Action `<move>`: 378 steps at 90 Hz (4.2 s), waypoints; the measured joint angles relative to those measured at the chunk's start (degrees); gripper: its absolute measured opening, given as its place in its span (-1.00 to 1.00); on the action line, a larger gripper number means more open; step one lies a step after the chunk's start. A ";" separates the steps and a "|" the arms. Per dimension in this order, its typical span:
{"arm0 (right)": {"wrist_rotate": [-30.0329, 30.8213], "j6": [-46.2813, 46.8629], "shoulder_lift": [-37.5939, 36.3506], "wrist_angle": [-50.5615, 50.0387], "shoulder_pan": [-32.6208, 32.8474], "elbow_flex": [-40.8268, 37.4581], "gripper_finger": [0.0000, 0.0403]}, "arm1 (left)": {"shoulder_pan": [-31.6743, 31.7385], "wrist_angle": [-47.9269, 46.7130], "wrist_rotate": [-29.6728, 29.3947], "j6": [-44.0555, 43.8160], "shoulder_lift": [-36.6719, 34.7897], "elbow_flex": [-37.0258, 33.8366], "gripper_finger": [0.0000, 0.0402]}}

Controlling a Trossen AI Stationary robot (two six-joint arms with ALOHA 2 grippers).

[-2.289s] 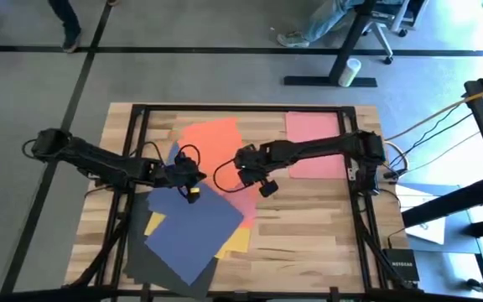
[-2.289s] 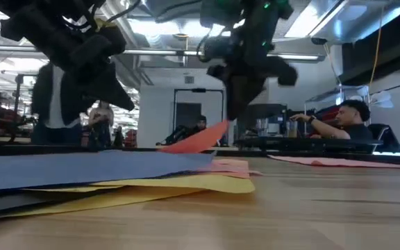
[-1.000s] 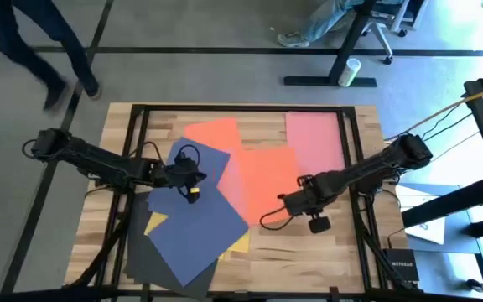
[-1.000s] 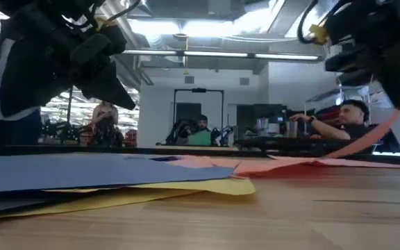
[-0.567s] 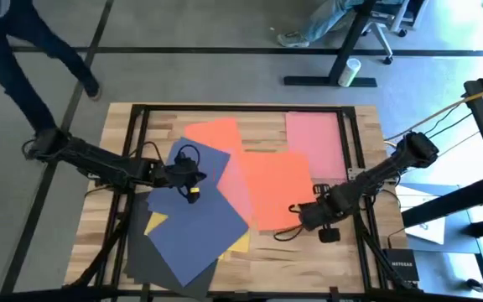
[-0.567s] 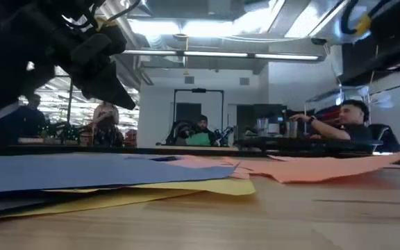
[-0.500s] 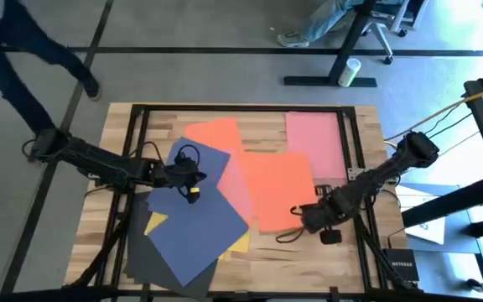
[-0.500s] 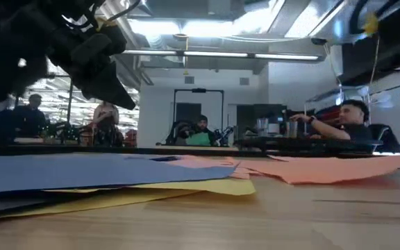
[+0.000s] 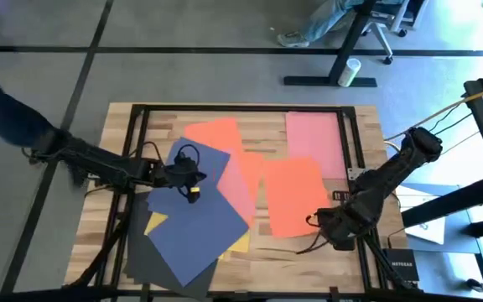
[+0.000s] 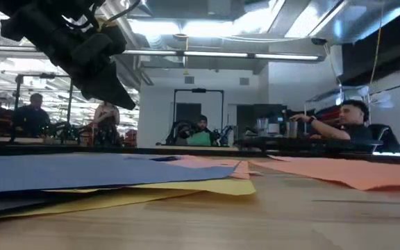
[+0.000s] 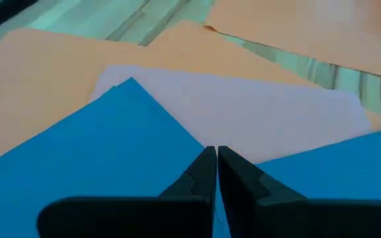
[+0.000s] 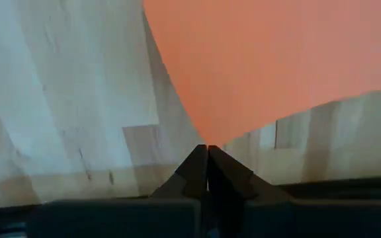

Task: Organize paper
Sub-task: Put the orange paper to the bottom right of the table

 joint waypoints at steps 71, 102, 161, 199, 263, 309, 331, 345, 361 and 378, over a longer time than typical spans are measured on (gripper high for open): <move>-4.51 9.75 -2.21 6.73 4.28 -7.46 -1.00 | -0.04 -0.02 0.65 -0.83 0.00 -0.02 -0.99; -10.12 20.78 -2.21 15.96 13.79 -7.46 -1.00 | -0.04 -0.03 0.65 -1.03 0.00 -0.02 -0.99; -8.73 24.78 -2.19 21.79 24.50 -7.29 -1.00 | 0.00 0.02 0.63 -0.85 0.00 -0.02 -0.99; -7.38 26.11 -2.15 33.55 17.95 -7.27 -1.00 | 0.01 0.05 0.61 -1.04 0.00 -0.02 -0.99; -18.90 24.09 1.94 30.25 16.45 -7.20 -0.64 | 0.01 0.03 0.59 -1.05 0.02 -0.02 -0.99; -1.86 17.04 1.96 30.95 8.11 -7.20 -0.94 | 0.02 0.01 0.60 -3.30 0.02 -0.02 -0.99; 9.85 8.44 2.76 29.86 -4.47 -7.33 -0.99 | 0.00 0.00 0.61 -2.73 0.02 -0.02 -0.99; 8.39 1.65 6.24 30.86 -12.60 -7.36 -1.00 | -0.04 -0.35 0.63 -2.51 0.02 -0.02 -0.99; 4.31 -1.98 10.02 33.47 -16.73 -7.40 -1.00 | -0.04 -0.35 0.63 -2.53 0.02 -0.02 -0.99; -1.50 -2.36 13.77 35.16 -16.55 -7.40 -1.00 | -0.04 -0.68 0.64 -2.80 0.02 -0.02 -0.99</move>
